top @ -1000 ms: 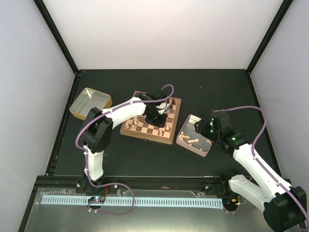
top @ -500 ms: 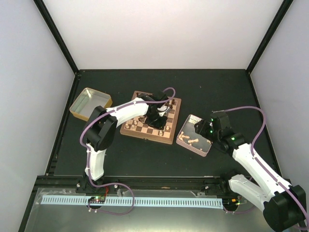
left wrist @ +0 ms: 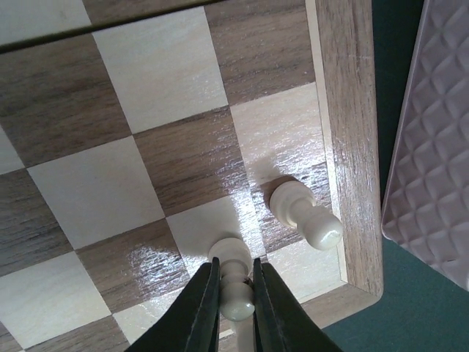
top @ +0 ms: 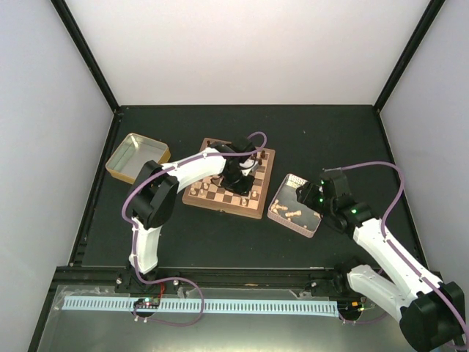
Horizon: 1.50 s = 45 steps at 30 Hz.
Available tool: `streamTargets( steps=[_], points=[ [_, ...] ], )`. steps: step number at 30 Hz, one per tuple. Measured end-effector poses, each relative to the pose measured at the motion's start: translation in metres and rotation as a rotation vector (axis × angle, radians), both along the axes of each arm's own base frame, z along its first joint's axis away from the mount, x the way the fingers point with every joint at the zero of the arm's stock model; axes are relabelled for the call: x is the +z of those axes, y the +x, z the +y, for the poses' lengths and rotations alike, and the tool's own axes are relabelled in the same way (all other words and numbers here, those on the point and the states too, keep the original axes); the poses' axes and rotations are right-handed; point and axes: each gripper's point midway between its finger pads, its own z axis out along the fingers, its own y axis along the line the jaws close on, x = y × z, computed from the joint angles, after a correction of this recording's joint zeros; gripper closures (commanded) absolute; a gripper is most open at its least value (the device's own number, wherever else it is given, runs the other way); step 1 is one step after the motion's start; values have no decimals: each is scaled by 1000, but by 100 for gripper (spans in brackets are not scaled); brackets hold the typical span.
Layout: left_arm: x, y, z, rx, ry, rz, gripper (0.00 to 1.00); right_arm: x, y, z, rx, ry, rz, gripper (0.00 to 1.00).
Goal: Set up the chess pieces on the board
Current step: Place the chess piece on the chessboard, then pick up the chess piece from the storage box.
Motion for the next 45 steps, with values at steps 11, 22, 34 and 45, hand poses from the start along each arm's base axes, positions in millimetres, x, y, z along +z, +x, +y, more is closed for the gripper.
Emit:
streamTargets(
  steps=[11, 22, 34, 45],
  points=[
    [0, 5, -1, 4, 6, -15, 78, -6, -2, -2, -7, -11, 9, 39],
    [-2, 5, -1, 4, 9, -11, 62, -6, -2, -3, -10, -16, 10, 39],
    [99, 18, 11, 69, -141, -324, 53, -59, -18, -11, 95, -186, 201, 53],
    [151, -14, 44, 112, -325, -548, 51, -67, -34, 21, 291, -147, 301, 59]
  ],
)
